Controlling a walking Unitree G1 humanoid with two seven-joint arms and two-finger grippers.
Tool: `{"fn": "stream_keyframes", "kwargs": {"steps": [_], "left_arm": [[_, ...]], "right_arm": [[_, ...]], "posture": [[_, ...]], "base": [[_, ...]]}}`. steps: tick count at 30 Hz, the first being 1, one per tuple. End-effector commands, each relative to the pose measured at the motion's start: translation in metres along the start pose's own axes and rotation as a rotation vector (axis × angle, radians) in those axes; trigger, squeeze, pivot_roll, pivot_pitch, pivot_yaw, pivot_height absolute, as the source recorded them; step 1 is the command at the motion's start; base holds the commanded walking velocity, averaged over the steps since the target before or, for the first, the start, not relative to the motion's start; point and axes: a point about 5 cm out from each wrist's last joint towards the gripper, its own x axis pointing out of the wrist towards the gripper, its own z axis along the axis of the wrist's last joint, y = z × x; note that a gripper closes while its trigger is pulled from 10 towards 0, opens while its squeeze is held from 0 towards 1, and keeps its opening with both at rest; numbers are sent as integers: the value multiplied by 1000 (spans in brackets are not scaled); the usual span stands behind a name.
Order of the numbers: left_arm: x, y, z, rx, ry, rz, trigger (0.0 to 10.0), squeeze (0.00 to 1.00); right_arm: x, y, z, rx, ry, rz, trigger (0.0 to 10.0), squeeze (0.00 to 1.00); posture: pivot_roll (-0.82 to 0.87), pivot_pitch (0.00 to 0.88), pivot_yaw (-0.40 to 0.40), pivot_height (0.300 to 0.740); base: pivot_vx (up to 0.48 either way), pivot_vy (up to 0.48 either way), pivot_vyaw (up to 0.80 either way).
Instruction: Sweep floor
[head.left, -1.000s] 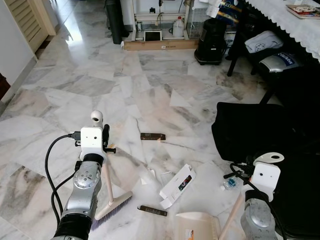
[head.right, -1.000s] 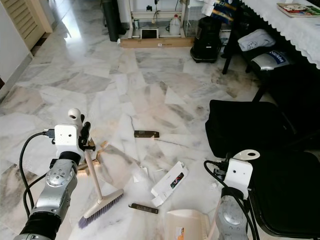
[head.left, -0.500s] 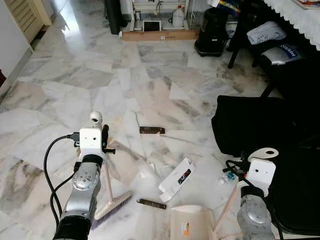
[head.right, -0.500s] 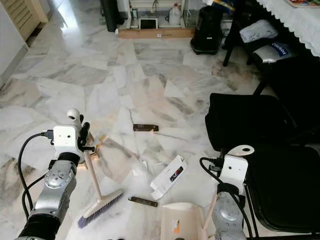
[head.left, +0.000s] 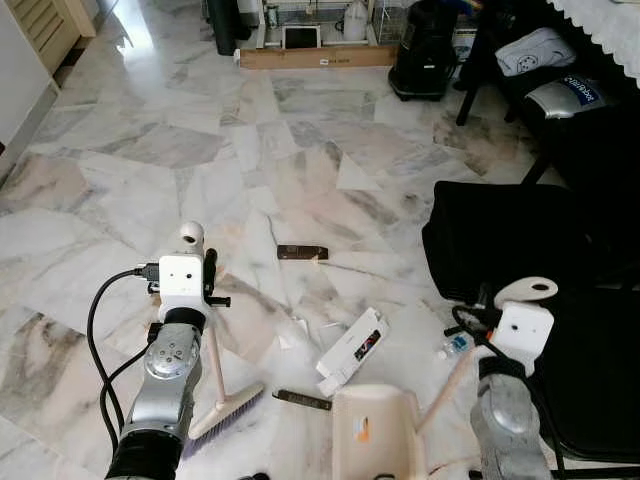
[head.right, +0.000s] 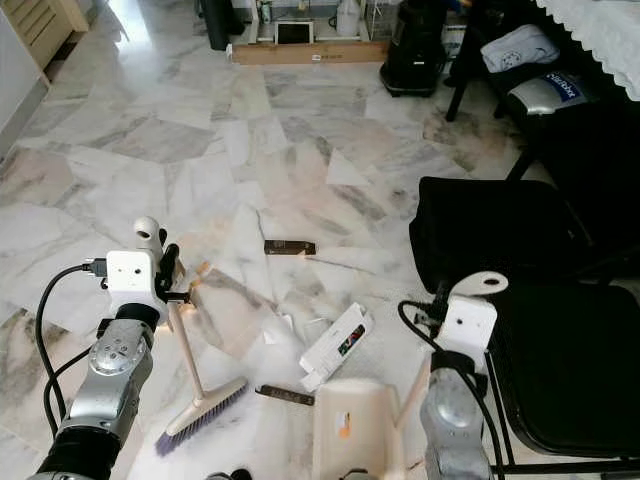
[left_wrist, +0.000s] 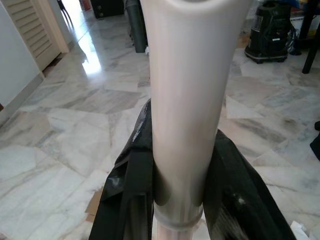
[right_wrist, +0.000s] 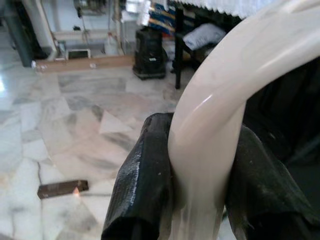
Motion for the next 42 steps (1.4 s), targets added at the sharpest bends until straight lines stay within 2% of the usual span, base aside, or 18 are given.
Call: {"fn": "stream_keyframes", "kwargs": {"steps": [1,21,24,26,42], "left_arm": [[2,2,8,0,-33,17,10000,0],[-5,8,10,12,-34,27,10000,0],[-6,9,11,14,-34,28,10000,0],[-8,9,11,16,-30,25,10000,0],[-15,15,17,41,-29,14,10000,0]], "right_arm": [[0,-2,1,2,-15,-3,10000,0],[10,6,9,2,-66,14,10000,0],[11,6,10,-4,-80,22,10000,0],[12,11,10,-46,-89,58,10000,0],[4,16,-3,-87,-77,79,10000,0]], "posture": [[-48,187,-1,740],[-25,217,-2,740],[-24,222,-1,740],[-19,231,0,740],[14,273,19,740]], "base": [[0,0,0],[0,0,0],[0,0,0],[0,0,0],[0,0,0]]}}
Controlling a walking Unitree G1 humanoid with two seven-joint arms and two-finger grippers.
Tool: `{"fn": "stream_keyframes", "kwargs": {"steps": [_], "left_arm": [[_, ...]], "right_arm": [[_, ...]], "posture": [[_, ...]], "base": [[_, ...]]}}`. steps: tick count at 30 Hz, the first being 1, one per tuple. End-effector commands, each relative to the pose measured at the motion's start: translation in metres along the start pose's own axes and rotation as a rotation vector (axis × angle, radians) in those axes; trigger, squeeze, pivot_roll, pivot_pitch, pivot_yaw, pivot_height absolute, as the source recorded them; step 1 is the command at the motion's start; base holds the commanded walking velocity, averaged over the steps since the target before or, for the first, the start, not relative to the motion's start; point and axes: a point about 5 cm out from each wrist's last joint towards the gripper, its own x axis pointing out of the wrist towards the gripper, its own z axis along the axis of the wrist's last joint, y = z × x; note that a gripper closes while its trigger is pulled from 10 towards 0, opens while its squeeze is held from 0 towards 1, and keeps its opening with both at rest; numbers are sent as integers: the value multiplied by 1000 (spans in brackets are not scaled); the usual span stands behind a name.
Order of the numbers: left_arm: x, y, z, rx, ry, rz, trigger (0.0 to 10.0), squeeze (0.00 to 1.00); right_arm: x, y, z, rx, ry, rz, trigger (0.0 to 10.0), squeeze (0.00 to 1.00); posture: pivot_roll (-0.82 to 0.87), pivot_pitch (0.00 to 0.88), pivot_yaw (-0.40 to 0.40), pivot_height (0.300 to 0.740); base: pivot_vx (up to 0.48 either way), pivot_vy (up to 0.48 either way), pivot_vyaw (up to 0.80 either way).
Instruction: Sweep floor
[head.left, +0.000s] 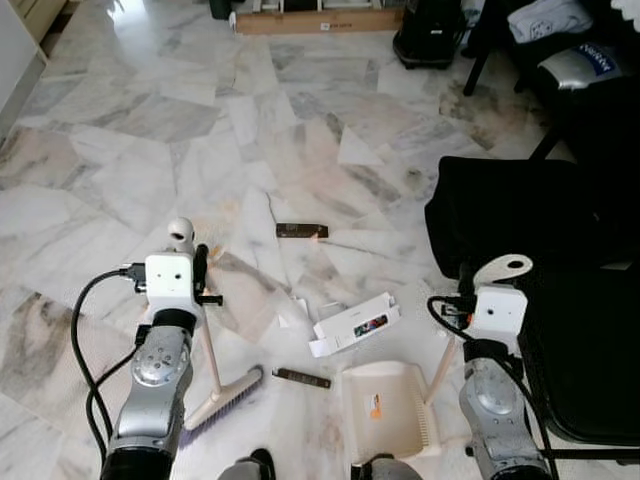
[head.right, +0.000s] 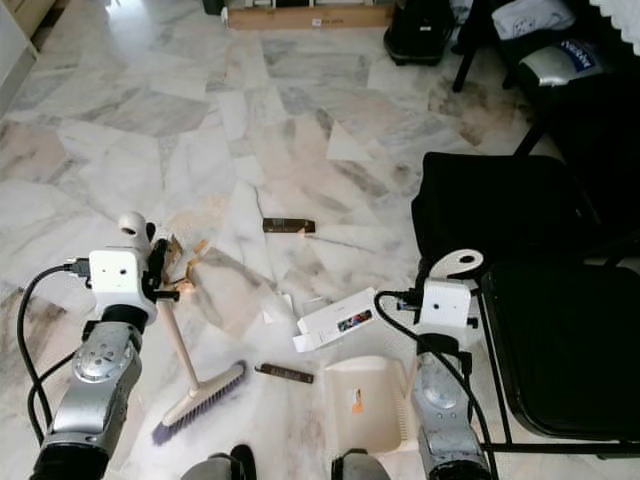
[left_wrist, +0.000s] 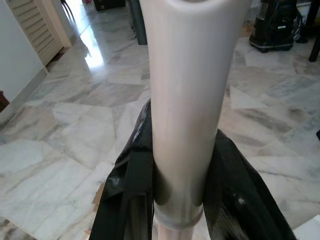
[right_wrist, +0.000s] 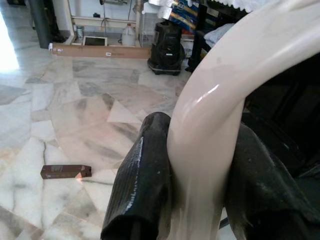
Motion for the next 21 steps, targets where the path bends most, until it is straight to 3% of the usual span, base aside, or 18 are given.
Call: {"fn": "stream_keyframes", "kwargs": {"steps": [1,13,21], "left_arm": [[-3,5,0,21,11,-1,10000,0],[1,4,9,20,-1,1,10000,0],[17,22,13,47,-31,178,9451,0]], "right_arm": [[-4,1,-3,-4,-3,-2,10000,0],[-8,11,-6,14,4,-12,10000,0],[-7,13,-6,20,4,-13,10000,0]], "posture": [[14,273,19,740],[34,291,32,740],[26,296,28,740]], "base": [[0,0,0],[0,0,0],[0,0,0]]}}
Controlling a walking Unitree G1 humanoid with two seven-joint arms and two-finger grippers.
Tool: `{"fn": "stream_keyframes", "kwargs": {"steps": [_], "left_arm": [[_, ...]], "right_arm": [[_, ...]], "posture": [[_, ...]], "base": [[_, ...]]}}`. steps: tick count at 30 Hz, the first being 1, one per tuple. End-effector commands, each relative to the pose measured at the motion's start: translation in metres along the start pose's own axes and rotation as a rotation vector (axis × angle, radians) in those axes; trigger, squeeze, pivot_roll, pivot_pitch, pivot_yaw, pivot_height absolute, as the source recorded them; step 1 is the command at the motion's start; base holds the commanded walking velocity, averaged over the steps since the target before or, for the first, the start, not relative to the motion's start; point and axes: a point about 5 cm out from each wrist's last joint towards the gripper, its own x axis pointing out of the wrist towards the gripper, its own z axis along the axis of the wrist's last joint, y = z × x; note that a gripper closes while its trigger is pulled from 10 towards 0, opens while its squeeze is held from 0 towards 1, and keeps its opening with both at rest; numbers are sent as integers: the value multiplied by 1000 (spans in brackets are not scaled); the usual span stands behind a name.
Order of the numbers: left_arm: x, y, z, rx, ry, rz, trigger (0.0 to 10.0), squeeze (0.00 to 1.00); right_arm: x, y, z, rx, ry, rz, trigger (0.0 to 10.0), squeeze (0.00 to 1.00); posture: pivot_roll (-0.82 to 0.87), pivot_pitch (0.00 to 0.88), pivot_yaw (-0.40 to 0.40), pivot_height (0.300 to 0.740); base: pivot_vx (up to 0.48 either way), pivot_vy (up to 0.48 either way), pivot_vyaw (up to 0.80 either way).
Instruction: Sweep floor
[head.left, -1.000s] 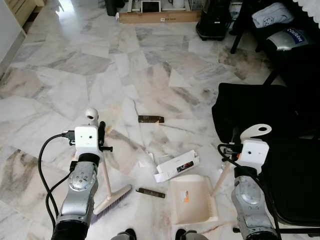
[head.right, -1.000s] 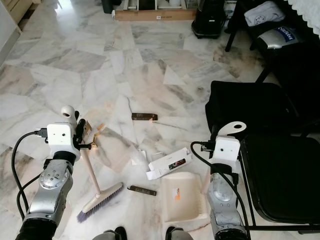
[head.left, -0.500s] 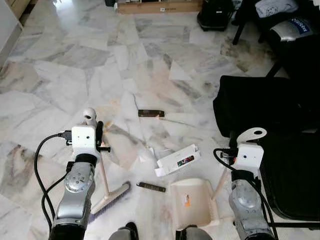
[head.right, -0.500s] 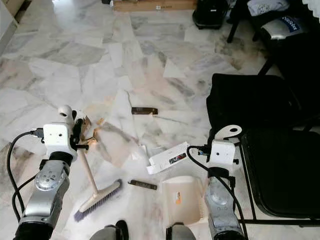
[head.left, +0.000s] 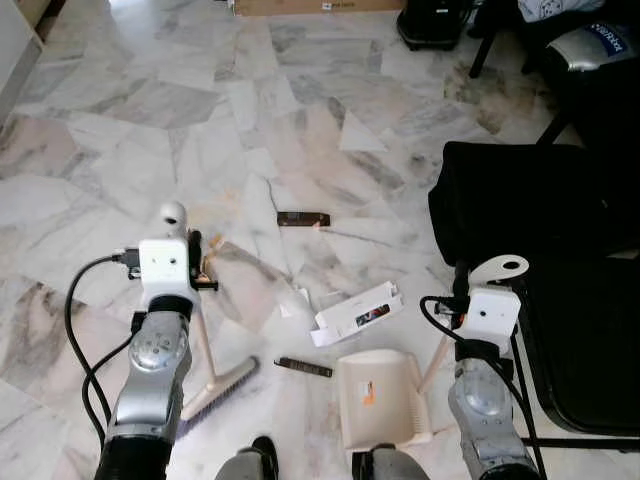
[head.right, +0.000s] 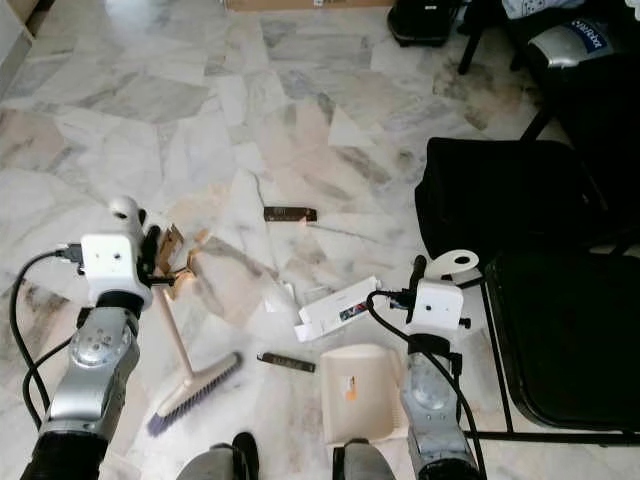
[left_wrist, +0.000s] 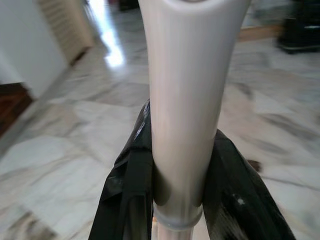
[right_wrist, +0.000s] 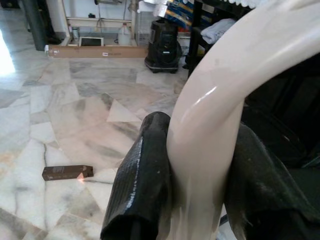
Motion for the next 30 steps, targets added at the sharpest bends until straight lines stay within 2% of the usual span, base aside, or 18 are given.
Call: {"fn": "stream_keyframes", "kwargs": {"steps": [1,6,7,8,10,11,13,17,20,24,27,28,30], "left_arm": [[1,10,-2,47,-9,43,9294,0],[2,5,-5,35,4,15,9490,0],[2,2,-7,27,11,2,10000,0],[2,2,-7,27,11,2,10000,0],[0,-8,-12,-9,30,-52,10000,0],[0,-8,-12,-9,30,-52,10000,0],[-1,-25,-11,-43,16,-116,10000,0],[3,-37,-8,-53,1,-122,10000,0],[7,-38,-4,-44,-17,-96,10000,0],[9,-41,-4,-68,-12,-115,10000,0],[8,-50,-5,-110,2,-177,10000,0],[6,-59,-6,-156,22,-238,10000,0],[5,-63,-7,-171,29,-258,10000,0]], "right_arm": [[-6,0,-7,-7,31,8,10000,0],[-6,-2,-7,-11,30,5,10000,0],[-6,-3,-7,-12,30,3,10000,0],[-6,-3,-7,-12,30,3,10000,0],[-7,-4,-8,-16,31,1,10000,0],[-7,-4,-8,-16,31,1,10000,0],[-9,-6,-7,-17,29,-1,10000,0],[-11,-6,-8,-19,31,-1,10000,0],[-12,-7,-8,-18,32,-1,10000,0],[-13,-7,-8,-17,34,-2,10000,0],[-13,-7,-8,-16,35,-1,10000,0],[-12,-7,-7,-15,35,0,10000,0],[-12,-7,-7,-15,35,1,10000,0]], "posture": [[19,296,26,740],[15,297,25,740],[11,299,23,740],[11,299,23,740],[4,301,22,740],[4,301,22,740],[-4,308,19,740],[-16,314,16,740],[-18,315,16,740],[-20,321,16,740],[-20,325,17,740],[-23,326,16,740],[-23,326,16,740]], "base": [[0,0,0],[0,0,0],[0,0,0],[0,0,0],[0,0,0],[0,0,0],[0,0,0],[0,0,0],[0,0,0],[0,0,0],[0,0,0],[0,0,0],[0,0,0]]}}
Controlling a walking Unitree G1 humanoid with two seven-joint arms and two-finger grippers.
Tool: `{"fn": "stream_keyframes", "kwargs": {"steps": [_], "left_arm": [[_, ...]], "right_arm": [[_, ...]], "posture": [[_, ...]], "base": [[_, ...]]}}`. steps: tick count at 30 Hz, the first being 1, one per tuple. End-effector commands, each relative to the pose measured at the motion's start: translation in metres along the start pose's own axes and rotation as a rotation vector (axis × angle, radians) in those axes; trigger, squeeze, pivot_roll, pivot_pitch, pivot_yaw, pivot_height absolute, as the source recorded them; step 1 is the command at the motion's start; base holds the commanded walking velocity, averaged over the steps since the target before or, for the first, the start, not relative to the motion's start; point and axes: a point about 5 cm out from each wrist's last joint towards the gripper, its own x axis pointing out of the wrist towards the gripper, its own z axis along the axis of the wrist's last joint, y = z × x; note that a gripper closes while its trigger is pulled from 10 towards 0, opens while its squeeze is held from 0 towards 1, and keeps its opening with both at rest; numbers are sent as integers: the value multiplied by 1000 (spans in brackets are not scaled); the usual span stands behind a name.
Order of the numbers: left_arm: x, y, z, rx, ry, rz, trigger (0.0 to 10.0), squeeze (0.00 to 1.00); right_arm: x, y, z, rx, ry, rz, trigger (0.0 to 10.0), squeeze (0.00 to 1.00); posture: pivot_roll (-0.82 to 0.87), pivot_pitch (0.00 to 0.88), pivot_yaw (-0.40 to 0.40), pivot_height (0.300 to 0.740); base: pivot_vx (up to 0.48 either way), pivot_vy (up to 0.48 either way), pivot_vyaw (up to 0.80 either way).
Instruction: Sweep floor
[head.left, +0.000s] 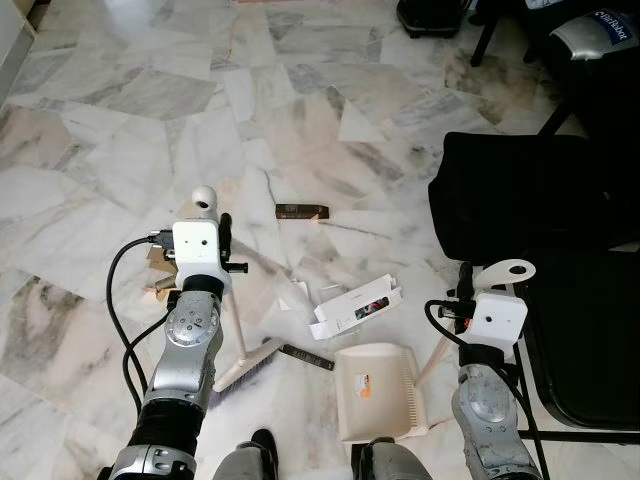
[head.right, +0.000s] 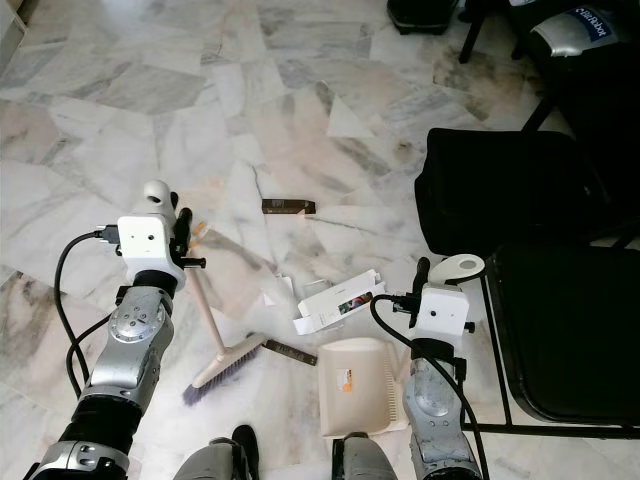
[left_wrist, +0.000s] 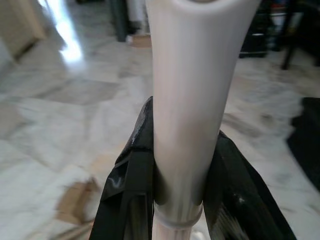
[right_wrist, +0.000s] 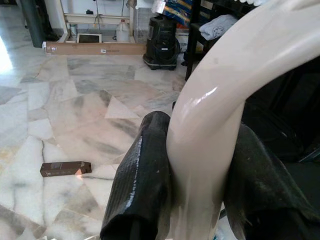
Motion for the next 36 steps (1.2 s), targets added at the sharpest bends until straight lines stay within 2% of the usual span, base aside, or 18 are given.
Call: {"fn": "stream_keyframes", "kwargs": {"steps": [1,7,13,17,19,24,30,36], "left_arm": [[-2,-13,-10,-90,65,-74,10000,0],[-1,-17,-14,-203,125,-125,10000,0],[0,-17,-15,-229,141,-148,10000,0],[5,-11,-9,-212,108,-122,10000,0],[8,-5,-3,-173,70,-103,10000,0],[4,10,9,-105,12,-94,10000,0],[-1,22,7,-68,2,-43,10000,0],[0,23,5,-52,-6,-9,10000,0]], "right_arm": [[-8,-1,-9,-15,53,10,10000,0],[-7,1,-9,-12,55,16,10000,0],[-6,1,-9,-12,56,16,10000,0],[-2,1,-8,-9,52,18,10000,0],[4,1,-7,-9,49,18,10000,0],[13,0,-3,-9,40,15,10000,0],[23,-2,-1,-6,35,9,10000,0],[33,-7,1,4,33,-6,10000,0]], "posture": [[-23,324,16,740],[-22,321,16,740],[-18,313,16,740],[-19,297,14,740],[-18,274,12,740],[-11,235,8,740],[-6,177,-1,740],[-14,84,-15,740]], "base": [[0,0,0],[0,0,0],[0,0,0],[0,0,0],[0,0,0],[0,0,0],[0,0,0],[0,0,0]]}}
